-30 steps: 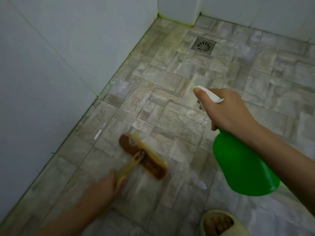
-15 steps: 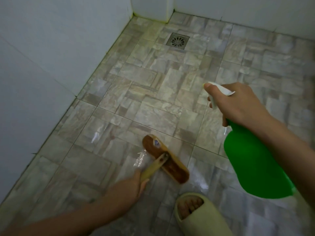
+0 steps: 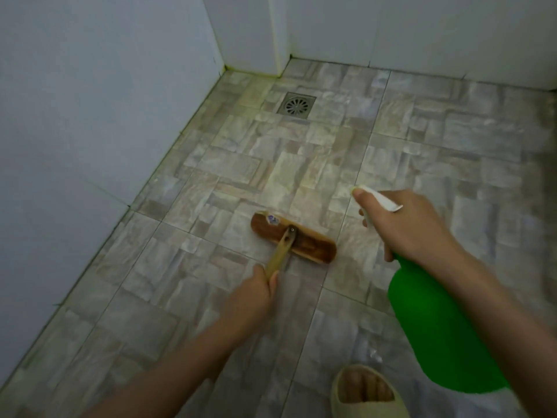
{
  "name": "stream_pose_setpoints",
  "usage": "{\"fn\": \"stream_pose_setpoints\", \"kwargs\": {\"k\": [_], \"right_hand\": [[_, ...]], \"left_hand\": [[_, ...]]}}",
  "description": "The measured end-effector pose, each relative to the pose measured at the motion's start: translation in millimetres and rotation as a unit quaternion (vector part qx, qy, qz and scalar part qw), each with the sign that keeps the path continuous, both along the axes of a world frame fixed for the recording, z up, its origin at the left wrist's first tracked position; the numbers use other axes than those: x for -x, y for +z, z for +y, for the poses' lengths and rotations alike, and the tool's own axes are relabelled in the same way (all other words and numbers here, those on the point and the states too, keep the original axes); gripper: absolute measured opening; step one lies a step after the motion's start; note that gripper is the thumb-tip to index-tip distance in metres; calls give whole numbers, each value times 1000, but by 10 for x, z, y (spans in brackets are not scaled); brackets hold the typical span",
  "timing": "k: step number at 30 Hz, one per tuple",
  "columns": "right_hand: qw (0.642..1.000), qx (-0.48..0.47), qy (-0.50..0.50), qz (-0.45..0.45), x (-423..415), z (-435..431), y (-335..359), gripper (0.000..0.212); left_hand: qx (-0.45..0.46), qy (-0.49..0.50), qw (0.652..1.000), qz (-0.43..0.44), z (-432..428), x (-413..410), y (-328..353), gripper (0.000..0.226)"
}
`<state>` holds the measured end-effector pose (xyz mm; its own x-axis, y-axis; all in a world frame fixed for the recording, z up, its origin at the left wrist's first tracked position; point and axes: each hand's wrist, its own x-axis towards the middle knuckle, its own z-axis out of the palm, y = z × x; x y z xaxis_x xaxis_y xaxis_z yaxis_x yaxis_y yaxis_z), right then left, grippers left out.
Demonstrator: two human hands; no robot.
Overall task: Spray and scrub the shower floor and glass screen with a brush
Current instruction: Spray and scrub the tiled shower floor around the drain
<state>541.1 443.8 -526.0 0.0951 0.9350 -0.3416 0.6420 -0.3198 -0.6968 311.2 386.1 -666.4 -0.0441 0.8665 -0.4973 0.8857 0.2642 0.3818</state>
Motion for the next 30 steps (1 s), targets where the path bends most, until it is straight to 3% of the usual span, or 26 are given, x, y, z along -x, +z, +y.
{"fn": "stream_pose_setpoints", "kwargs": {"k": [4,8,12,16,23,27,30], "right_hand": [[998,-25,6,50,83,275,-98,63],[995,-25,-2,97,98,451,-136,63],[993,-1,2,121,44,596,-122,62],[994,-12,10,105,155,958,-123,64],[994,-52,51,80,484,1403,-217,59],[993,-54,67,85,596,1593,-101,62],[991,-58,101,58,731,1749,-25,64]], "left_hand": [[-38,56,997,41,1356,-45,-9,47],[23,-32,994,105,2260,-24,283,50],[76,-93,981,151,1922,312,449,37],[80,-45,985,145,1562,670,435,45],[-23,19,993,118,2805,612,186,55],[20,2,997,81,1969,1018,101,33],[22,20,998,63,1363,1482,162,32]]}}
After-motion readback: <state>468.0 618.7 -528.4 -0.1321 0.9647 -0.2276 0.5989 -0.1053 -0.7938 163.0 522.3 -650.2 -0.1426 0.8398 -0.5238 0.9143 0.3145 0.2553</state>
